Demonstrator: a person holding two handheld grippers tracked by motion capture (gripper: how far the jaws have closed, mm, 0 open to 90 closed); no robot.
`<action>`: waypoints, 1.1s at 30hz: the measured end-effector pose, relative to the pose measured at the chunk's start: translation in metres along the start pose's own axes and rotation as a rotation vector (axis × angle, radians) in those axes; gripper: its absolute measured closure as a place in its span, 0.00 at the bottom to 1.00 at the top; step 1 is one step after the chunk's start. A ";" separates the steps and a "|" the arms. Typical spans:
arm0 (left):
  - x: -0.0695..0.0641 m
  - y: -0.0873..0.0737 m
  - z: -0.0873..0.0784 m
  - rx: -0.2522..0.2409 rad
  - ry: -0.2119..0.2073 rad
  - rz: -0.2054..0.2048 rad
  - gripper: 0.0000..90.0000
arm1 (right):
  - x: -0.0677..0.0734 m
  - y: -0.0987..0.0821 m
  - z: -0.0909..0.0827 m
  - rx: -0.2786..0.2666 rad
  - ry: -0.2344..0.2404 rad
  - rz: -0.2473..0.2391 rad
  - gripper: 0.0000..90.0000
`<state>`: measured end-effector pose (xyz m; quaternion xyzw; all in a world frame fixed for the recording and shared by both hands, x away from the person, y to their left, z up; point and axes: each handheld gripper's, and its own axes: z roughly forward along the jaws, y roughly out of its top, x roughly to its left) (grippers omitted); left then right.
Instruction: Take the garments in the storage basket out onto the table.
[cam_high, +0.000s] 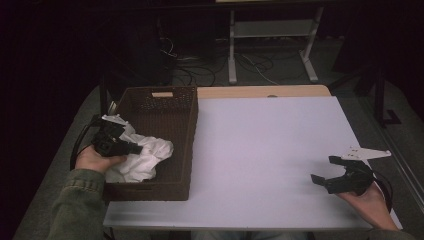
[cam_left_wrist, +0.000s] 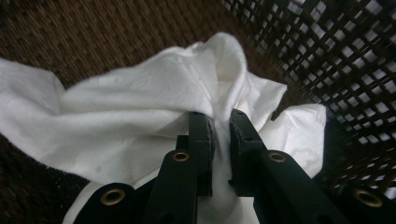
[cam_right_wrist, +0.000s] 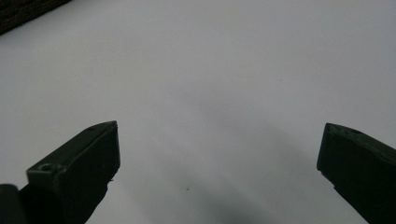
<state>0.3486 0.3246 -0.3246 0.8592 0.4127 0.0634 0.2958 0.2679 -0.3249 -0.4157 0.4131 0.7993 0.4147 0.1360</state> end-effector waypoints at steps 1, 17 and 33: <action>0.001 0.001 -0.003 -0.007 -0.002 0.001 0.89 | 0.000 0.000 0.000 0.000 0.000 0.000 0.00; 0.002 0.031 -0.057 -0.181 -0.002 -0.048 0.90 | -0.001 0.000 -0.001 -0.016 0.006 0.012 0.00; -0.011 0.063 -0.098 -0.276 -0.021 0.001 0.90 | -0.001 0.000 -0.002 -0.016 0.009 0.008 0.00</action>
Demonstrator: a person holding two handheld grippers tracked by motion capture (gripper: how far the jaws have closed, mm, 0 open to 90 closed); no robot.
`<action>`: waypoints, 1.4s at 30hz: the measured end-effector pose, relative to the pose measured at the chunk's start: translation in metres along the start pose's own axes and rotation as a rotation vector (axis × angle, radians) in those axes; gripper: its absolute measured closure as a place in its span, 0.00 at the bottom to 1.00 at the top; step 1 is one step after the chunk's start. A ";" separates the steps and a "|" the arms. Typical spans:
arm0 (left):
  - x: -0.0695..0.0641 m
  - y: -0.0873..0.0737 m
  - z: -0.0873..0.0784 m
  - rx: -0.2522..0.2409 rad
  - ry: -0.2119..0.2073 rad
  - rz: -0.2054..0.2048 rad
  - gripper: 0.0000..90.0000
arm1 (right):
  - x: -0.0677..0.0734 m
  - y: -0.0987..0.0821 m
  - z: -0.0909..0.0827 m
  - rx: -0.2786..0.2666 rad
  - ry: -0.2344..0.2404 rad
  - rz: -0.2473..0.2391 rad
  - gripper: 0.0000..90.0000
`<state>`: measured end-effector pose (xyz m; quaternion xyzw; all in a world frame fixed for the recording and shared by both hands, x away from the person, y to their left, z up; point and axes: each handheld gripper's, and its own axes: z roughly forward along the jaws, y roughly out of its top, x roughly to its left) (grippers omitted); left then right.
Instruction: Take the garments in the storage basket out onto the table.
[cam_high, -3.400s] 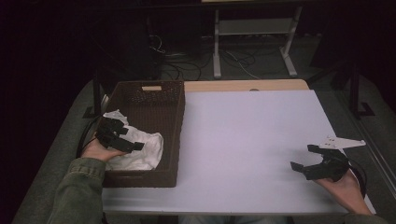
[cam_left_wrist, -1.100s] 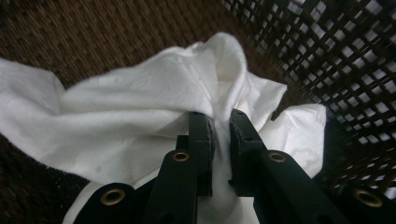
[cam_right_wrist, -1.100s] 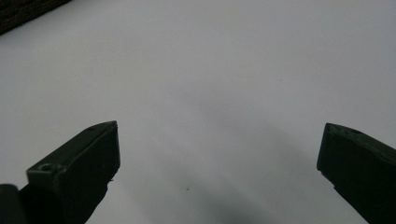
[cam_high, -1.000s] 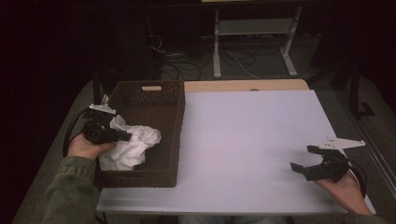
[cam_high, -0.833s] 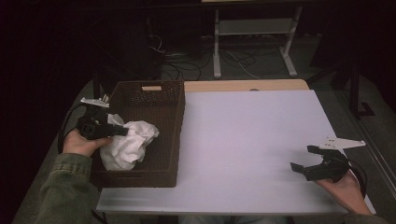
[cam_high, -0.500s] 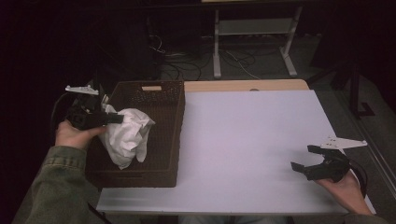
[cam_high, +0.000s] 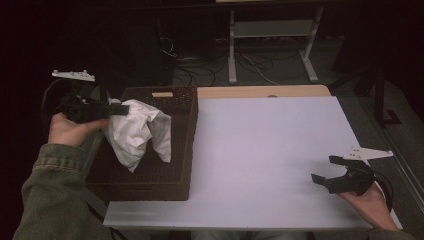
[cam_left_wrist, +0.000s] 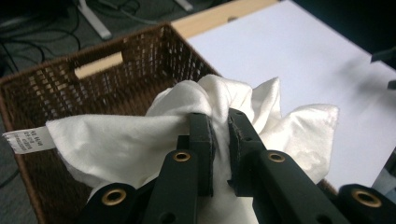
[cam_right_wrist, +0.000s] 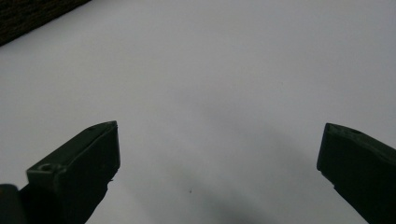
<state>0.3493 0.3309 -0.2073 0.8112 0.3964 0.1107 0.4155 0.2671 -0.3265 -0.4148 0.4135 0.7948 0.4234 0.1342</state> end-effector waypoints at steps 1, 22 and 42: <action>0.000 0.002 -0.001 -0.002 -0.003 0.000 0.90 | 0.000 0.000 0.000 0.001 0.001 0.001 0.00; -0.016 0.046 -0.031 -0.062 -0.005 0.034 0.90 | 0.000 0.000 0.000 0.003 0.005 0.008 0.00; -0.027 0.087 -0.053 -0.074 -0.026 0.067 0.90 | 0.001 0.000 0.000 0.002 0.003 0.007 0.00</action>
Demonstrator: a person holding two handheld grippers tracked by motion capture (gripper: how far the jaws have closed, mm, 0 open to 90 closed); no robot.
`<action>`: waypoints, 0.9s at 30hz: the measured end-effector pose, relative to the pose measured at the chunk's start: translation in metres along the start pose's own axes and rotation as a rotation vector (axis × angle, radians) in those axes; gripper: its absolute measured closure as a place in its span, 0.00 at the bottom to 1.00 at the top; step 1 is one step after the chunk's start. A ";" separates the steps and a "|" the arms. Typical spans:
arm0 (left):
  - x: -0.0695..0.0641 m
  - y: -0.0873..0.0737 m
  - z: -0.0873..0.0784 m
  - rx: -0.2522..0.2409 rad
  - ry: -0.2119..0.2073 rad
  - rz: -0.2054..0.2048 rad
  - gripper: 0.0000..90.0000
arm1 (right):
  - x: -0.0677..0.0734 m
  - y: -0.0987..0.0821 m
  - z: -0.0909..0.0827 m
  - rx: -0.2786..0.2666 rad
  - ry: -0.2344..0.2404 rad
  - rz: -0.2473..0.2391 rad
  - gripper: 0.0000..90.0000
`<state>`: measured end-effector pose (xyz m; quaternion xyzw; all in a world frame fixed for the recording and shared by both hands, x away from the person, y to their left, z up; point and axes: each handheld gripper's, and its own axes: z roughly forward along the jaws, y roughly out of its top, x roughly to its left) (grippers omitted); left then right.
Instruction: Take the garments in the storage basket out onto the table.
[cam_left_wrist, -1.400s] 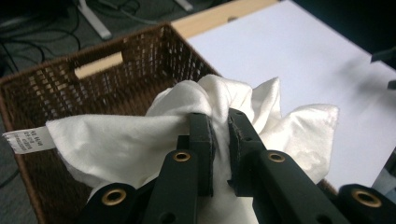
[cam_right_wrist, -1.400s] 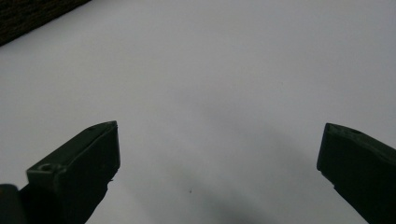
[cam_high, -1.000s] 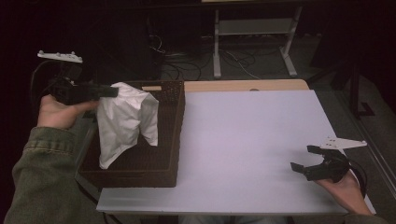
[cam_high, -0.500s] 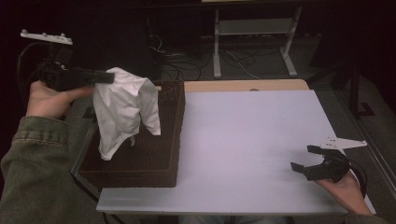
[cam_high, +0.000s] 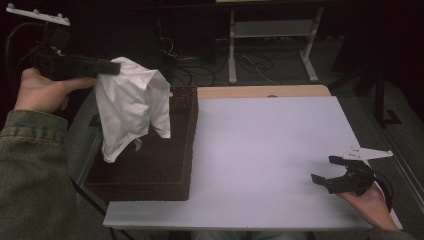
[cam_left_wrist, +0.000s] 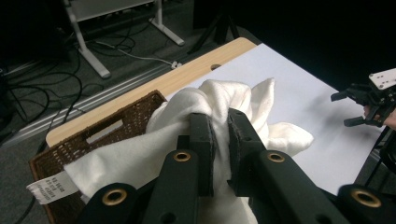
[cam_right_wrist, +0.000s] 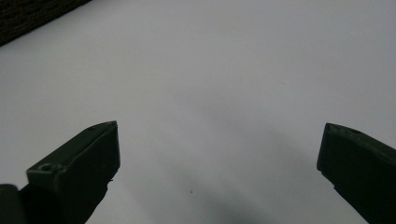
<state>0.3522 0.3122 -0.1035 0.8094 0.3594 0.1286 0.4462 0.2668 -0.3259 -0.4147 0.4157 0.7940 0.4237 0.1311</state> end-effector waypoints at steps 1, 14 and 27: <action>-0.001 0.003 0.002 0.005 -0.002 0.006 0.90 | 0.000 0.000 0.000 -0.001 0.000 0.000 0.00; -0.019 0.032 0.022 0.023 -0.043 0.051 0.90 | 0.000 0.000 0.000 -0.004 0.003 -0.003 0.00; -0.041 0.057 0.047 0.026 -0.093 0.096 0.90 | -0.001 0.001 -0.003 -0.021 0.007 -0.003 0.00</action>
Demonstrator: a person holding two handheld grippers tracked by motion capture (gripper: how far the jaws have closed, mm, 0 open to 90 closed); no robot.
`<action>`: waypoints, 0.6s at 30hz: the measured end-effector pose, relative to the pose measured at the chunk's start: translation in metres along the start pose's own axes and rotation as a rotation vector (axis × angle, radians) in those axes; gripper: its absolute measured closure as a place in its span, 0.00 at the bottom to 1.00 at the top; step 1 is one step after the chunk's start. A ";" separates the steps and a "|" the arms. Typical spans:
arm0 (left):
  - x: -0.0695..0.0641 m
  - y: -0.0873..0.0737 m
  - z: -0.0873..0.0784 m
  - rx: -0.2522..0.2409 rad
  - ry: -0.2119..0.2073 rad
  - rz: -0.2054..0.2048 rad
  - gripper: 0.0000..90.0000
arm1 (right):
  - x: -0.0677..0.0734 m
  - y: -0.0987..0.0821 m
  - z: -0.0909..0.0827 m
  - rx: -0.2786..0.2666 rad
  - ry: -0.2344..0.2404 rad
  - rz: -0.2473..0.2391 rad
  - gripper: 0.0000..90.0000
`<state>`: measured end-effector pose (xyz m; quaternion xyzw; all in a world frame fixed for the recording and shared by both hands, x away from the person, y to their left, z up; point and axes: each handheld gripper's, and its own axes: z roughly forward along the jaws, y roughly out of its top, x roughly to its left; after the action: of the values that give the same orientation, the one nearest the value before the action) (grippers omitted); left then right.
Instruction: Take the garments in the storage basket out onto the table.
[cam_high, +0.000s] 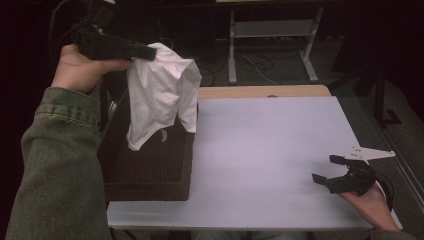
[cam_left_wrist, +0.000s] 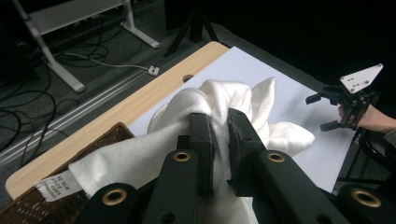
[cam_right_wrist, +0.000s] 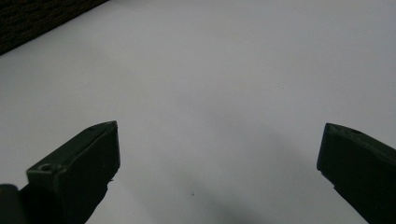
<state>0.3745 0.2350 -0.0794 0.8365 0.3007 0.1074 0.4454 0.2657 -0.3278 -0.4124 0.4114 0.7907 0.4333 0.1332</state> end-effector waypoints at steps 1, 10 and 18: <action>-0.001 0.001 0.002 -0.003 -0.009 0.003 0.90 | 0.000 0.000 0.000 -0.002 0.001 -0.001 0.00; -0.014 0.016 0.028 -0.002 -0.062 0.017 0.90 | 0.002 0.000 -0.001 -0.010 0.001 -0.002 0.00; -0.027 0.033 0.051 -0.004 -0.107 0.049 0.90 | 0.001 0.000 -0.003 -0.025 0.005 0.007 0.00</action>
<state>0.3893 0.1704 -0.0796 0.8472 0.2554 0.0740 0.4599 0.2632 -0.3286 -0.4103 0.4115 0.7841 0.4447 0.1346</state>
